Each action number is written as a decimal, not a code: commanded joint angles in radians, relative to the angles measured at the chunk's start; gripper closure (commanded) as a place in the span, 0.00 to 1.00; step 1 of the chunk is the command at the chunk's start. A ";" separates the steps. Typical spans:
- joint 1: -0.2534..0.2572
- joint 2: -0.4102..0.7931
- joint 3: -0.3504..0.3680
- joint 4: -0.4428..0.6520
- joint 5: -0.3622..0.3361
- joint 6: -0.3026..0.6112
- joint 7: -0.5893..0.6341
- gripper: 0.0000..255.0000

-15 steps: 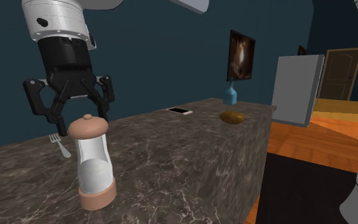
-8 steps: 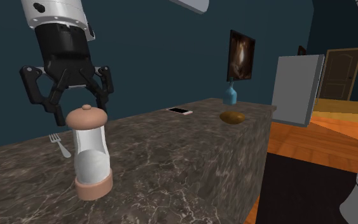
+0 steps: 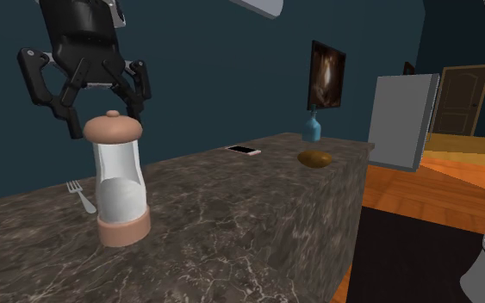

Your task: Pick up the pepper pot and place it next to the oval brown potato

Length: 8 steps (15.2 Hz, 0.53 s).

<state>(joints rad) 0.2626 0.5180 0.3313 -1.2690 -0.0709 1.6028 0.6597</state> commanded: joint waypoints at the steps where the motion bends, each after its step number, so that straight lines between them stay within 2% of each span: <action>1: 0.003 0.002 0.000 0.030 0.000 -0.028 0.001 1.00; 8: 0.016 0.018 0.001 0.150 -0.004 -0.131 0.005 1.00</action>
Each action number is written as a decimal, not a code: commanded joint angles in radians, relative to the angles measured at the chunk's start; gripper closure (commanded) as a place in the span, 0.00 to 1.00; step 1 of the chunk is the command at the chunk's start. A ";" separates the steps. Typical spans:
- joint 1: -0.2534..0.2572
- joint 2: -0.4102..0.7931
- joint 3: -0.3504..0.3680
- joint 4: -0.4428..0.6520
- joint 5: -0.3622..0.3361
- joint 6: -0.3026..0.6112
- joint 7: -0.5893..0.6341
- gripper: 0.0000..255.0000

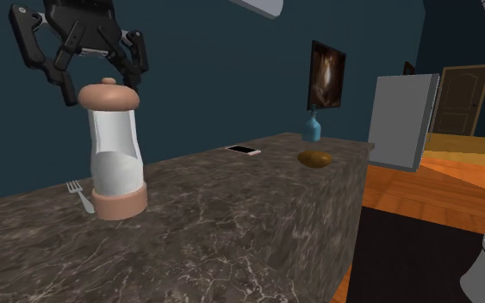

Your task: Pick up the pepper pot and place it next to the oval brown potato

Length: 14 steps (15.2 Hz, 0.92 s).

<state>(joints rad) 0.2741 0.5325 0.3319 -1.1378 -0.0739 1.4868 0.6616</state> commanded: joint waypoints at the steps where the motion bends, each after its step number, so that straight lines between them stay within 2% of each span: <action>1: 0.007 0.008 0.001 0.039 -0.002 -0.031 0.004 1.00; 5: 0.019 0.030 0.000 0.130 -0.007 -0.100 0.007 1.00; 9: -0.071 -0.080 -0.013 -0.037 0.016 -0.044 -0.075 1.00; 14: -0.165 -0.175 -0.040 -0.173 0.035 -0.005 -0.184 1.00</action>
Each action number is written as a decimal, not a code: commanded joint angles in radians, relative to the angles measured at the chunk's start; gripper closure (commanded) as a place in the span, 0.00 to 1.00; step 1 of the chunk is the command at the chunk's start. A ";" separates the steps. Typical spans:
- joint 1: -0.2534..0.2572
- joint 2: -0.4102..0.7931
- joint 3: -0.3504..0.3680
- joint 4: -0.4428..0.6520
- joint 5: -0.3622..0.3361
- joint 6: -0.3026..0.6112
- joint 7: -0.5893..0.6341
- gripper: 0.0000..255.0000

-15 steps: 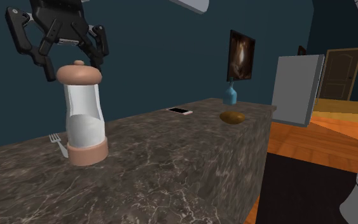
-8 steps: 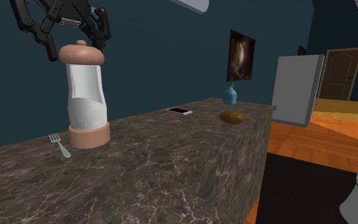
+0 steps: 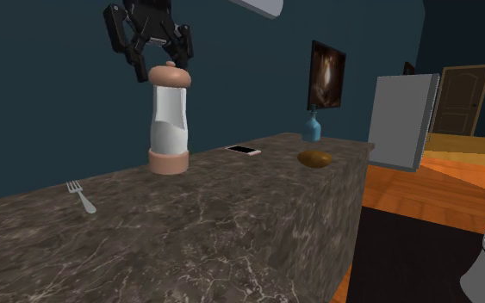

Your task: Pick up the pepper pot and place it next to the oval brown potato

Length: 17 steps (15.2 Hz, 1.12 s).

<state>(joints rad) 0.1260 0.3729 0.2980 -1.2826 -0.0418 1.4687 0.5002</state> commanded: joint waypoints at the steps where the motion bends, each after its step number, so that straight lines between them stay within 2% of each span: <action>1: -0.035 -0.031 -0.012 -0.049 0.005 0.018 -0.044 1.00; 9: -0.159 -0.109 -0.073 -0.152 0.010 0.042 -0.223 1.00; 17: -0.268 -0.119 -0.140 -0.162 -0.003 0.043 -0.399 1.00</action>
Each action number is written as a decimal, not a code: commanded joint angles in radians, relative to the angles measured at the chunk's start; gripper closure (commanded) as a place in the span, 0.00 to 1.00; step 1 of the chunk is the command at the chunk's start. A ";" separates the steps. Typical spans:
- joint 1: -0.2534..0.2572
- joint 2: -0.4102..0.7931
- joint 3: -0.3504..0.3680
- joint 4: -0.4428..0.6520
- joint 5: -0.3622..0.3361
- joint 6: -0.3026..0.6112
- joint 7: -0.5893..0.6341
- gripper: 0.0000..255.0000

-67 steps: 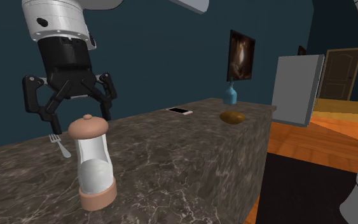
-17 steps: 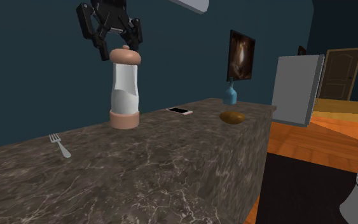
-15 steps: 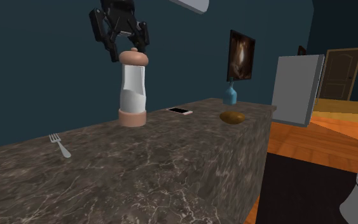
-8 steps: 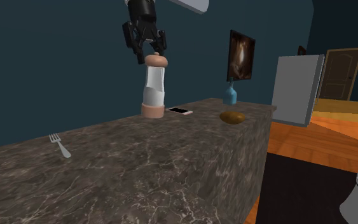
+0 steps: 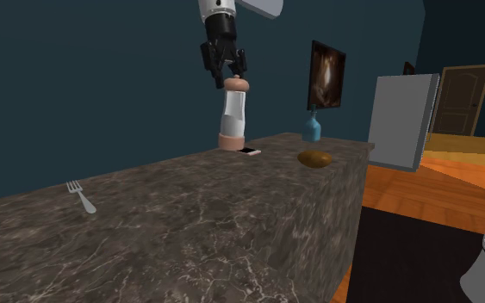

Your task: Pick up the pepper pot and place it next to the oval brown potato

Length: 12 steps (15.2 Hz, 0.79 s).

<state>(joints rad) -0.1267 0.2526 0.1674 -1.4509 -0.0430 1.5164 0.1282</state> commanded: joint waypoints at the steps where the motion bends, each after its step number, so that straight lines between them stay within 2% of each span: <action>1: -0.029 0.005 -0.018 0.012 -0.005 -0.006 -0.049 1.00; 7: -0.107 0.047 -0.067 0.073 -0.019 -0.021 -0.176 1.00; 12: -0.170 0.112 -0.105 0.169 -0.030 -0.046 -0.279 1.00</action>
<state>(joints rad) -0.2862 0.3357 0.0695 -1.3333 -0.0703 1.4903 -0.1308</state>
